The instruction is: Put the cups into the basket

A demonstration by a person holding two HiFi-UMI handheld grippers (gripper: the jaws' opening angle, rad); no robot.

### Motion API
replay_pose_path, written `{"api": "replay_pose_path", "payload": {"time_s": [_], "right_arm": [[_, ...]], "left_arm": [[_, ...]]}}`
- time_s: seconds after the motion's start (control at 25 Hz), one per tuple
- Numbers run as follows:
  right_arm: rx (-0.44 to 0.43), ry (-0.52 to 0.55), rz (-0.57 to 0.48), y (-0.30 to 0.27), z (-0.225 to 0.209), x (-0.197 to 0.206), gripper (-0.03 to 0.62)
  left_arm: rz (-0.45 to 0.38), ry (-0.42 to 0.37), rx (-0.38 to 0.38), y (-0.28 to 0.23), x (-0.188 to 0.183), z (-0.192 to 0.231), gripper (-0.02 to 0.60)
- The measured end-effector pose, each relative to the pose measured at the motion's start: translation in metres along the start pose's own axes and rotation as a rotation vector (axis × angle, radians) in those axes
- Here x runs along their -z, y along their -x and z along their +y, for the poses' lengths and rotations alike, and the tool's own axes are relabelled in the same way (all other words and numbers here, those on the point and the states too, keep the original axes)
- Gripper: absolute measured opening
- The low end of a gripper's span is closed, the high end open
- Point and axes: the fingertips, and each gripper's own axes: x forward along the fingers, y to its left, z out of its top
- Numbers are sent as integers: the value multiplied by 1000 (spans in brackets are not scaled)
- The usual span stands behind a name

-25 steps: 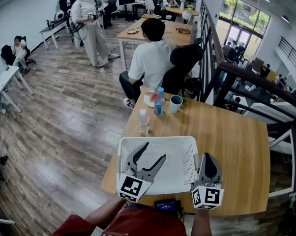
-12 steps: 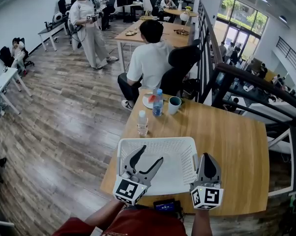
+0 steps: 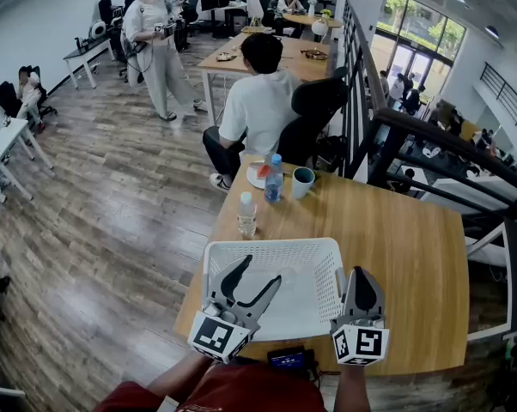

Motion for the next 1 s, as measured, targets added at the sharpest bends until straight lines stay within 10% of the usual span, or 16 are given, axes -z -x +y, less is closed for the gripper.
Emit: {"api": "replay_pose_path", "payload": {"time_s": [1.0], "right_arm": [[-20,12,5,0,10,2,12]], "left_arm": [[-38,36,-67,21,13,17,8]]}}
